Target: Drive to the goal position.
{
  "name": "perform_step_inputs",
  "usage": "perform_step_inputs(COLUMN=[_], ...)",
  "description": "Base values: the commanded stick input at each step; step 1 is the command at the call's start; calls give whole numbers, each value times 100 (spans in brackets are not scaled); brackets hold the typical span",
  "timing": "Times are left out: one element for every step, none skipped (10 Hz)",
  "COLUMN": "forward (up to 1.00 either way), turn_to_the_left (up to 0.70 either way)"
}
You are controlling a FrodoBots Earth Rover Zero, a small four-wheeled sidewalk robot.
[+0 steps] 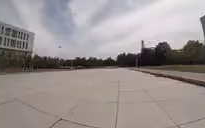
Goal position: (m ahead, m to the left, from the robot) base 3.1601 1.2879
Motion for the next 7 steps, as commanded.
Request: perform_step_inputs(forward=[70,70,70,70,70,70,70], turn_to_the_left=[0,0,0,0,0,0,0])
